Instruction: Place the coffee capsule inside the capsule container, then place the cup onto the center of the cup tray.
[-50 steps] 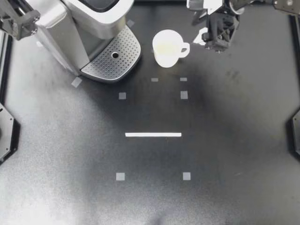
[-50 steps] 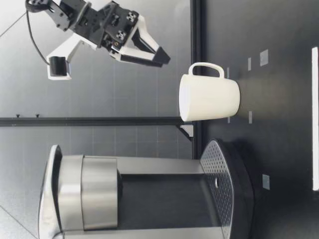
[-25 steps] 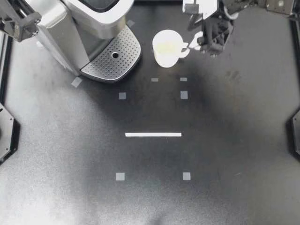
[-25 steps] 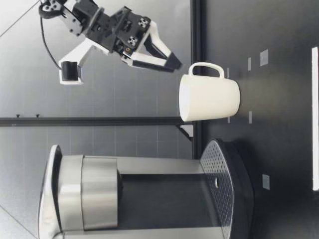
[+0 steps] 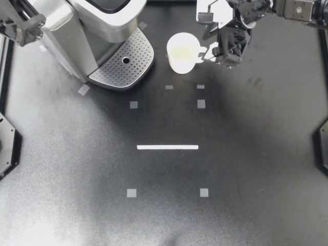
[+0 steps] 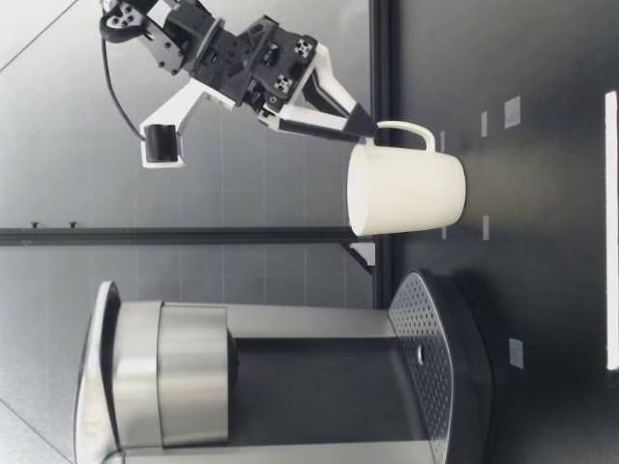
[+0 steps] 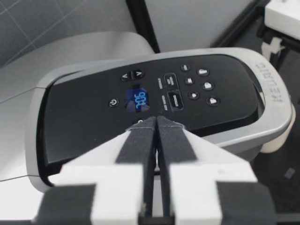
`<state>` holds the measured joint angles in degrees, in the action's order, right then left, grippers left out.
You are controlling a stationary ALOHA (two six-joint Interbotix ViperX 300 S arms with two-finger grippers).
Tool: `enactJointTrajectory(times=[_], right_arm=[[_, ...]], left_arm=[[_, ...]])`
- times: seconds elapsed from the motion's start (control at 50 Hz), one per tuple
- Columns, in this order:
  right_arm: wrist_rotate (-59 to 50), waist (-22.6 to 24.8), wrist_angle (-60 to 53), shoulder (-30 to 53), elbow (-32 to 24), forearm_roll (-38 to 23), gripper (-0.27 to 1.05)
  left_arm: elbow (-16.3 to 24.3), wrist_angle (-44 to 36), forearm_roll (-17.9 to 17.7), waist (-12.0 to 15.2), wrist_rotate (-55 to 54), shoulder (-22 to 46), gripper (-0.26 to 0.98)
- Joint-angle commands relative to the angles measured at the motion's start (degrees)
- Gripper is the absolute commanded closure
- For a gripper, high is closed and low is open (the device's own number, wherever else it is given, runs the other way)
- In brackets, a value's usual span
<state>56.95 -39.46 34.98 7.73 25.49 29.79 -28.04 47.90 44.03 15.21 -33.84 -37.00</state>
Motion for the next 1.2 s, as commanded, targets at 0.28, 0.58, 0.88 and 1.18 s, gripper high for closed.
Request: enactJointTrajectory(times=[0.28, 0.58, 0.88, 1.18], right_arm=[[-0.1, 0.2, -1.1, 1.4, -0.6, 0.2, 0.09], [-0.1, 0.3, -1.7, 2.8, -0.7, 0.2, 0.12], [0.6, 0.9, -2.5, 3.0, -0.8, 0.2, 0.21], [1.5, 1.8, -3.0, 3.5, -0.8, 0.4, 0.29]], left_arm=[[0.4, -0.7, 0.4, -0.1, 0.0, -0.3, 0.67], [0.3, -0.6, 0.5, 0.0, 0.0, -0.2, 0.67], [0.2, -0.7, 0.6, -0.1, 0.0, -0.2, 0.67], [0.2, -0.7, 0.7, -0.1, -0.1, -0.2, 0.67]])
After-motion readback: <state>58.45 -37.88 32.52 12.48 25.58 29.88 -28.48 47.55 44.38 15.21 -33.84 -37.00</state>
